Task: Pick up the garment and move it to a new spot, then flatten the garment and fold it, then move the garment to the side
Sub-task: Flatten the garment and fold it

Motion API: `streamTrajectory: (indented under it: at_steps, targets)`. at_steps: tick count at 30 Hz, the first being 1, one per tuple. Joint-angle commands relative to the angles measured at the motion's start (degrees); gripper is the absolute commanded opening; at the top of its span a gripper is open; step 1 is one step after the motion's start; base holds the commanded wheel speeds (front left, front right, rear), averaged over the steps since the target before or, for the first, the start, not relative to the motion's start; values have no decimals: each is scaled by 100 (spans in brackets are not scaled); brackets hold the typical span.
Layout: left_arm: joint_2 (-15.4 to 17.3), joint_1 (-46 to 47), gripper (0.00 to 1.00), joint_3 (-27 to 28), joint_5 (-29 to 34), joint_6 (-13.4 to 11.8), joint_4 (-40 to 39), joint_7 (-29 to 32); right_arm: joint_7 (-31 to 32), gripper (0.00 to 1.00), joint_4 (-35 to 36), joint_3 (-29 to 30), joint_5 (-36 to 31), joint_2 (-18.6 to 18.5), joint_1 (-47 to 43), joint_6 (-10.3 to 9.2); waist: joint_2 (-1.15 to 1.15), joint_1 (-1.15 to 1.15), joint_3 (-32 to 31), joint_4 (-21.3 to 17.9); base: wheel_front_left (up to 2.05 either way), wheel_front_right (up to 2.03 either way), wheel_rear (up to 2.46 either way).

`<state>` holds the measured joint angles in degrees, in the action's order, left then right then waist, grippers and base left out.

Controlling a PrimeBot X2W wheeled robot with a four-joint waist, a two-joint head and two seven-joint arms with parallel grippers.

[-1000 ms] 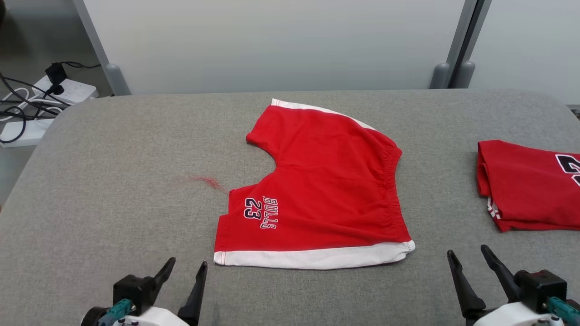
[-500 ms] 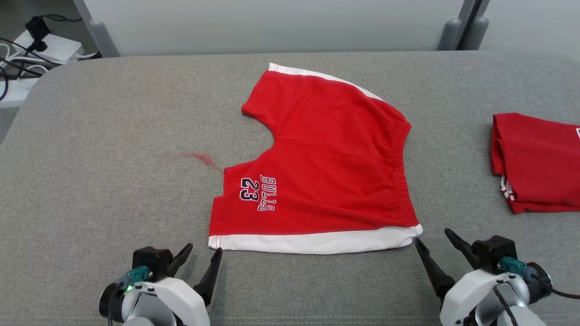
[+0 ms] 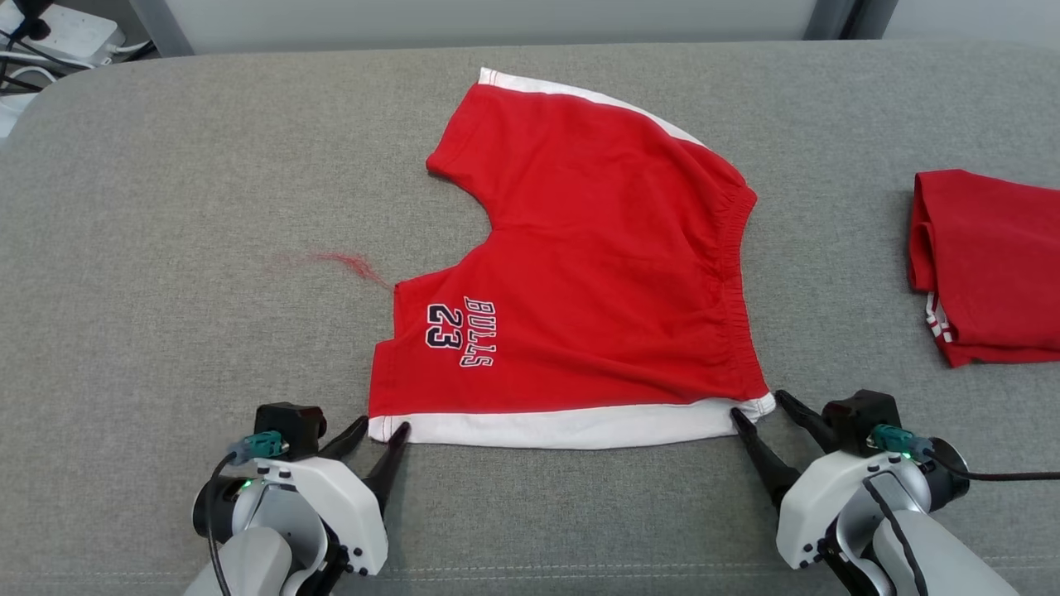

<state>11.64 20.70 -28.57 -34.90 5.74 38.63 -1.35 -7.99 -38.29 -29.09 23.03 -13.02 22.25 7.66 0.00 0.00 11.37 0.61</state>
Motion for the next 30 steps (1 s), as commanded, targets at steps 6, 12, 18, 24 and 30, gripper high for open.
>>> streamTrajectory:
  at_steps: [6,12,18,24,30]
  targets:
    - [77,273,0,83,-100,69,91,113,-169,0,-129,-379,300,-50,218,-17,0,0,-4,-11,0,0,0]
    - [218,-90,0,82,-190,31,-229,153,-261,0,-3,-393,515,-186,-48,-17,0,0,-86,-25,0,0,0]
    - [547,-899,0,166,-283,-316,-1076,338,-85,0,548,-231,668,-434,-739,-17,0,0,-254,-2,0,0,0]
    - [938,-1872,0,214,-408,-748,-2322,786,406,0,1418,191,644,-639,-1591,-17,0,0,-307,-3,0,0,0]
    - [1309,-2618,0,310,-535,-1201,-3609,1283,1119,0,2467,775,445,-652,-2470,-17,0,0,-218,-5,0,0,0]
